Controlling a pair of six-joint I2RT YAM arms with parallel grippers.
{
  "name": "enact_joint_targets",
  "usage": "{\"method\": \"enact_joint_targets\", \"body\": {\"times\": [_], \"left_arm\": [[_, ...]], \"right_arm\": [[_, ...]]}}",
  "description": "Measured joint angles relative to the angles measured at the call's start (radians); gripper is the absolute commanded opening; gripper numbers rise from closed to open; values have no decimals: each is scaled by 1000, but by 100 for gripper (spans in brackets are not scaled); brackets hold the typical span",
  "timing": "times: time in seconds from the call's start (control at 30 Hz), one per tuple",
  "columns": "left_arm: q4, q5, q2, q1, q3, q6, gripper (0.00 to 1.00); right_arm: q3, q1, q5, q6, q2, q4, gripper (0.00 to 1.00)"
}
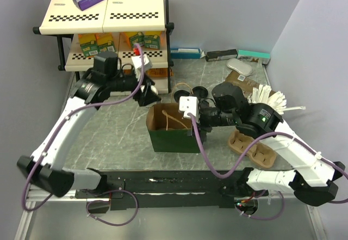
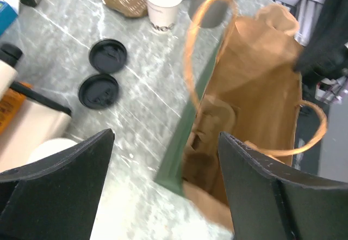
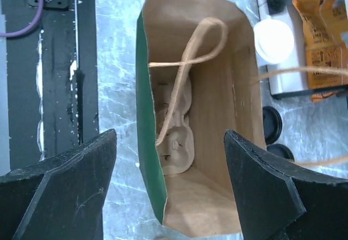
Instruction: Pack the takeout coffee
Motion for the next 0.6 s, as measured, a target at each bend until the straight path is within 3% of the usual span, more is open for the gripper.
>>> {"method": "enact_joint_targets", "body": {"times": [0.17, 0.37, 0.53, 0.6], "left_arm": [[34, 38, 126, 1, 80, 8, 82], [87, 110, 203, -3, 95, -6, 81], [127, 140, 280, -14, 131, -31, 78], [144, 150, 319, -19, 166, -43, 68]], "right_arm": [[-29, -14, -21, -1, 2, 11, 84], [-85, -16, -58, 6, 14, 40, 75], [-87, -17, -74, 37, 57, 90, 62], [-84, -17, -75, 45, 73, 104, 50]]}}
